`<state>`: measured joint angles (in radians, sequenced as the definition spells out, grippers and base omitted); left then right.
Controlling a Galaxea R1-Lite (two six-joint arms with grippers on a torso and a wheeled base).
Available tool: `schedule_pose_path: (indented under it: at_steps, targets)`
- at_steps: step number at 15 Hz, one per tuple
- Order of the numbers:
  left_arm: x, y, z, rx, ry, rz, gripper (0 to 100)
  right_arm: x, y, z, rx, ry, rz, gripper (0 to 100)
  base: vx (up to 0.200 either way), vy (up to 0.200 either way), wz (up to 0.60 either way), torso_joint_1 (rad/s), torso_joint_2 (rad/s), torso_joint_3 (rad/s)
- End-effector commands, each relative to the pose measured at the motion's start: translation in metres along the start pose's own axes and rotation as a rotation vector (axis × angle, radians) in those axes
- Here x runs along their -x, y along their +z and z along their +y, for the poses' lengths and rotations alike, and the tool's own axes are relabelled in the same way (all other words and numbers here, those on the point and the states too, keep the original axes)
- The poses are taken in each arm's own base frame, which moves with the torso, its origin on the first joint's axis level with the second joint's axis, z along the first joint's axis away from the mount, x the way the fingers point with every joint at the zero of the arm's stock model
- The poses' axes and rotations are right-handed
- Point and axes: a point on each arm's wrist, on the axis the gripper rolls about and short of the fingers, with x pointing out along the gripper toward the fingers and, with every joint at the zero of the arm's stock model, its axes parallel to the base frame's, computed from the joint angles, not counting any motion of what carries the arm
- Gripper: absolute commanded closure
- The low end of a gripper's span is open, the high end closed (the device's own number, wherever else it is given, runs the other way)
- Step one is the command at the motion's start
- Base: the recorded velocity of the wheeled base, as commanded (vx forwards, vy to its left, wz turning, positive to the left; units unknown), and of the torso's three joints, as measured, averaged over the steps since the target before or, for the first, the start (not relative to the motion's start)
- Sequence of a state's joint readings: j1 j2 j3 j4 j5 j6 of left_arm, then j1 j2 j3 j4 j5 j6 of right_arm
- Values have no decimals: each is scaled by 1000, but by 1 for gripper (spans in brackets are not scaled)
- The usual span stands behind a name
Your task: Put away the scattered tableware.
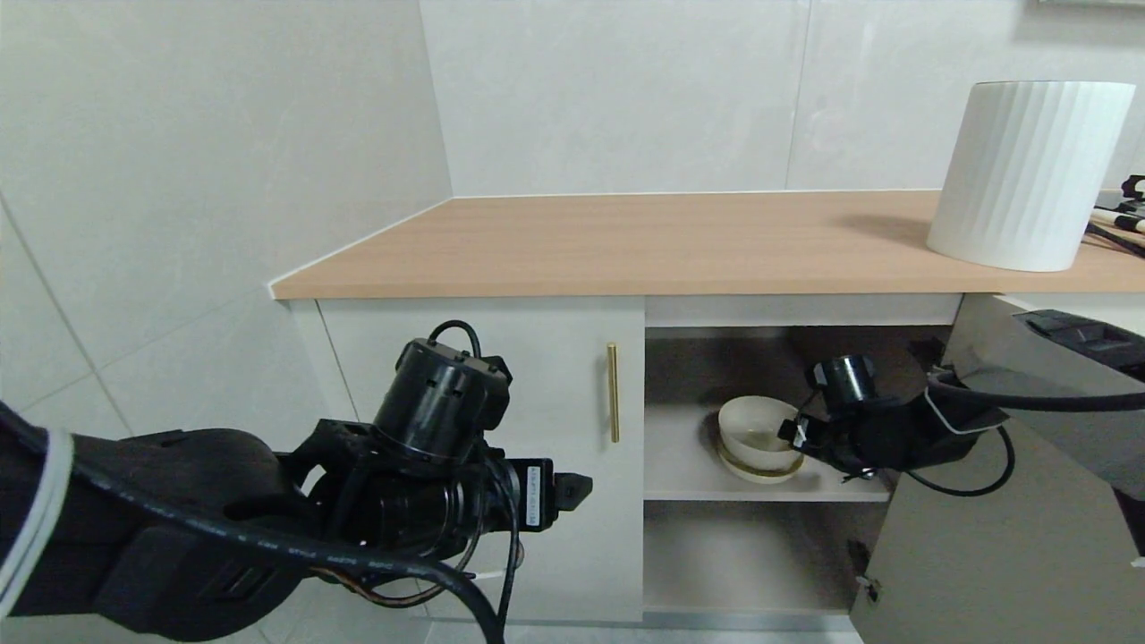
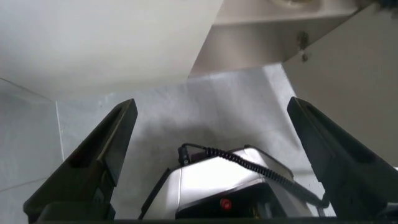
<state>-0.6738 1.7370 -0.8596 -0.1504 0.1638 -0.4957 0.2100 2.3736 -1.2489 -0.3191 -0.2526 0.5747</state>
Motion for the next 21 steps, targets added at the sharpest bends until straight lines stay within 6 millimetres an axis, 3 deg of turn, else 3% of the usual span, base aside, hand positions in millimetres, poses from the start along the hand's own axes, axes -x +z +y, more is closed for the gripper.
schedule_pose_path:
  at_steps: [1,2,4,5,6,7,9,12,15,17,21]
  targets:
    - [34,13,10,-5,-18,-91,0,60,10,7,24,121,5,0,0,0,0,0,0,0]
    - [54,12,19,-47,-14,-130,0,96,10,5,47,153,38,0,0,0,0,0,0,0]
    - [81,6,29,-70,-20,-173,0,140,-1,-1,87,154,108,0,0,0,0,0,0,0]
    - [99,4,33,-65,-30,-203,0,174,0,-8,100,179,103,0,0,0,0,0,0,0]
    - [106,3,34,-65,-32,-209,0,192,0,-8,110,207,89,0,0,0,0,0,0,0]
    - [121,-5,40,-61,-26,-205,0,228,-8,-11,147,247,98,0,0,0,0,0,0,0]
    - [126,-9,51,-37,5,-210,0,258,-13,-23,171,268,140,0,0,0,0,0,0,0]
    - [130,-10,62,-4,35,-226,0,275,-14,-33,168,282,132,0,0,0,0,0,0,0]
    - [128,-10,62,-9,23,-215,0,285,-40,-37,240,305,171,0,0,0,0,0,0,0]
    - [128,-10,63,-7,23,-213,0,293,-38,-39,256,318,138,0,0,0,0,0,0,0]
    - [127,-11,63,-8,24,-209,0,310,-37,-47,286,340,97,0,-200,0,0,6,4,0]
